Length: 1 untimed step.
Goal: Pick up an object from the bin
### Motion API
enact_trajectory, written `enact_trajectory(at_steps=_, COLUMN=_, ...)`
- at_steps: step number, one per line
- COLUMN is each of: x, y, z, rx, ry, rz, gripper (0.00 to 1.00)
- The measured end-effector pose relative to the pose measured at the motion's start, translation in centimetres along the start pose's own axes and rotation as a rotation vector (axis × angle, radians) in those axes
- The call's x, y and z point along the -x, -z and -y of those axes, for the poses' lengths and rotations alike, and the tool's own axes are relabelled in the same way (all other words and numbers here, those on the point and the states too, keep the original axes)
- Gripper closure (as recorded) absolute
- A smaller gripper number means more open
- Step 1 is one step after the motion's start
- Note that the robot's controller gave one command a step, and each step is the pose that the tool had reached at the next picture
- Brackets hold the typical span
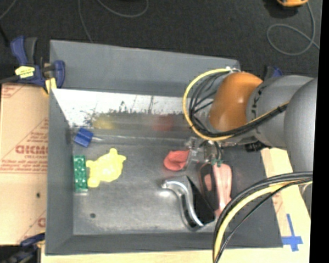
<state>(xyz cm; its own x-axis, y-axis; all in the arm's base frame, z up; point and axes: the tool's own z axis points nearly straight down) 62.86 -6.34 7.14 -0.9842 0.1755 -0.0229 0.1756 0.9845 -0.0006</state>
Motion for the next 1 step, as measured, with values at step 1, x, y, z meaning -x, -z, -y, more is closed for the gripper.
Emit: enact_trajectory(at_steps=1, x=-0.11, y=0.29, z=0.02, rx=0.0, ry=0.0, rz=-0.003, gripper=1.0)
